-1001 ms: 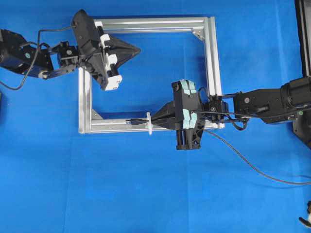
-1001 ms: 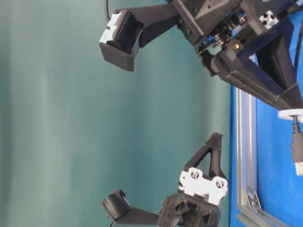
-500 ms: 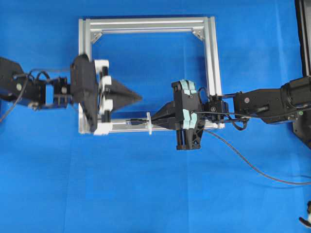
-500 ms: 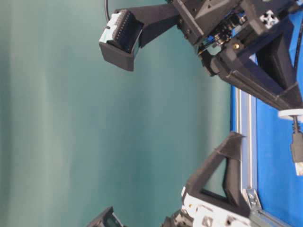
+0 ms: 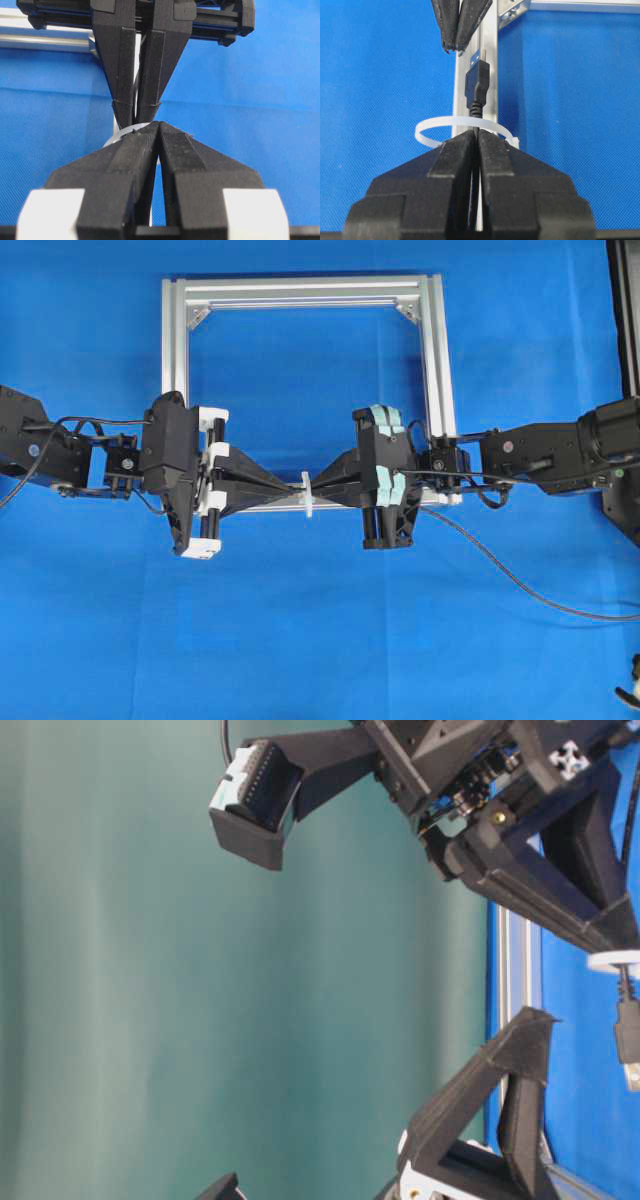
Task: Insert the wire through the string loop located in the center.
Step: 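Move the open left gripper to the plug emerging from the loop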
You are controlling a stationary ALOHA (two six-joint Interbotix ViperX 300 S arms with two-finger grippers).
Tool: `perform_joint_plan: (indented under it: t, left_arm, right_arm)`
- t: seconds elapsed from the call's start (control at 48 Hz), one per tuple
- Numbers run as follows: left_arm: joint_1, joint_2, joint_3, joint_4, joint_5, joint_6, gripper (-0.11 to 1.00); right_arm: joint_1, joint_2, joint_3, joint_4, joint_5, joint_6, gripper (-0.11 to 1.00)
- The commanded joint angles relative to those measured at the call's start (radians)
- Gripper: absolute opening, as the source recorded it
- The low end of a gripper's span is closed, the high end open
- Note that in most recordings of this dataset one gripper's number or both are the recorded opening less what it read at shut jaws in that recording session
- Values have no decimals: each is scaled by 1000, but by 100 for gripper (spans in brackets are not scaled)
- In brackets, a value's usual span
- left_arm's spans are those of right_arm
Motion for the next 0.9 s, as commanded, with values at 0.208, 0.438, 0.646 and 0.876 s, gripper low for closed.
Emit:
perform_joint_plan:
  t: [0.208,0.438,0.646,0.876]
  left_arm:
    - [-2,-21,-23,5,34,38,0]
    - [-9,-15,-40,6,38,43,17]
    - [-31,-12,-44,5,38,49,78]
    - [-34,-12,-41,6,41,48,88]
  right_arm:
    - [0,-12,-15,-3,-12,-2,-2]
    - [2,-12,-14,-3,-12,-2,-2]
    - [2,-12,-15,-3,-14,-2,-2]
    - [0,-12,-15,-3,-14,-2,-2]
